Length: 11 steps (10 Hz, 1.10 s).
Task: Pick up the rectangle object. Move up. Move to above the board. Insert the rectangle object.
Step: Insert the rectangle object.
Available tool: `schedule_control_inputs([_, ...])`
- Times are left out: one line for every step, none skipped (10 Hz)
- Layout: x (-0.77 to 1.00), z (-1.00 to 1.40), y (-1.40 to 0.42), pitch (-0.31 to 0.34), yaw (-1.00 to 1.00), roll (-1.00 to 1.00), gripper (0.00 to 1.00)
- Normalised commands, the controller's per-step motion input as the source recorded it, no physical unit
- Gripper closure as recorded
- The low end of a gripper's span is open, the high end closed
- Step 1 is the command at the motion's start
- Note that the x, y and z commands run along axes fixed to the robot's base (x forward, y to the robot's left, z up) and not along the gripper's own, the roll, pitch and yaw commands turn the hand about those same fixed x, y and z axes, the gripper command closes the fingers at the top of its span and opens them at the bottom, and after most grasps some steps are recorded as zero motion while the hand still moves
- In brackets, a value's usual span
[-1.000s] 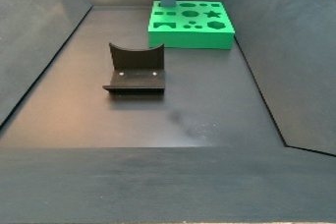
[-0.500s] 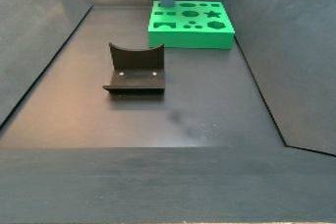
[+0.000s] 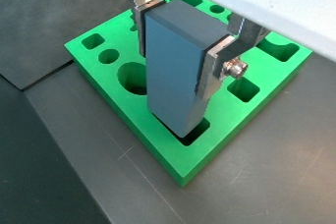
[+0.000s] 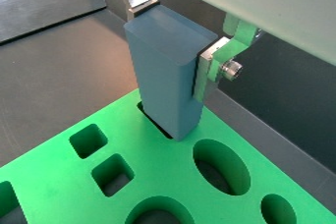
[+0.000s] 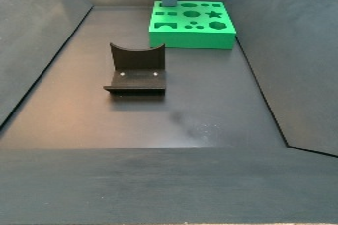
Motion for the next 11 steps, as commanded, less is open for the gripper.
schedule_control_inputs([0.07,-0.17,0.0,-0.06,0.0,0.0,1.0])
schedule_control_inputs([0.14,-0.15,-0.04,-0.069,-0.12,0.0,1.0])
schedule_control_inputs([0.11,-0.07,0.0,-0.044,-0.11,0.0,1.0])
schedule_control_inputs([0.04,-0.09,0.0,-0.033,-0.07,0.0,1.0])
schedule_control_inputs([0.0,-0.08,0.0,-0.033,-0.1,0.0,1.0])
schedule_control_inputs([0.0,-0.11,0.0,-0.029,-0.07,0.0,1.0])
schedule_control_inputs([0.0,-0.15,0.0,-0.059,-0.24,0.0,1.0])
schedule_control_inputs([0.01,-0.12,0.0,-0.039,-0.21,0.0,1.0])
schedule_control_inputs([0.0,-0.11,0.0,-0.026,-0.16,0.0,1.0])
schedule_control_inputs([0.0,-0.08,0.0,-0.026,-0.16,0.0,1.0])
schedule_control_inputs([0.03,0.0,0.0,0.0,0.0,0.0,1.0])
